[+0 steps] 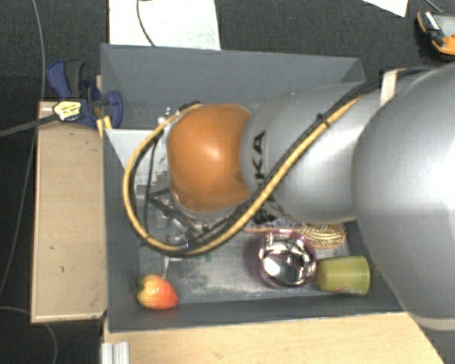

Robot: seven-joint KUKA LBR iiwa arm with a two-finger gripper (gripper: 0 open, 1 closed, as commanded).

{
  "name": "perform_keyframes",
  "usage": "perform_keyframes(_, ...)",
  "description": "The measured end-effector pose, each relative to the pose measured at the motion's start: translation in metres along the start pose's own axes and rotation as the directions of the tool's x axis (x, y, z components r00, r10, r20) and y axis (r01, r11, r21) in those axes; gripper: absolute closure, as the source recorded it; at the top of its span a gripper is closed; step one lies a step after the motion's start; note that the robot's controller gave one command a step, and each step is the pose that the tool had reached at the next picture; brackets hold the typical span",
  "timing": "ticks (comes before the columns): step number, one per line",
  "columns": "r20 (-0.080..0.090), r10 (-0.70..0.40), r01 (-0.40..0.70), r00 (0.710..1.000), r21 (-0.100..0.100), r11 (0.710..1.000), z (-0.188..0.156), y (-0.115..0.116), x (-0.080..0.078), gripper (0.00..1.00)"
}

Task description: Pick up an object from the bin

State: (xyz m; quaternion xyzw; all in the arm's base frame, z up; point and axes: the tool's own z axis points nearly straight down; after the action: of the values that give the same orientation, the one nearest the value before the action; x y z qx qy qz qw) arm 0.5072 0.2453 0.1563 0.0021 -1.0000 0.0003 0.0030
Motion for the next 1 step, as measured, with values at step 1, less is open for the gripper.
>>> perform_keyframes(1, 0.008, 0.008, -0.008, 1.000, -0.002, 1.000, -0.0045, -0.0013, -0.0024, 0.00)
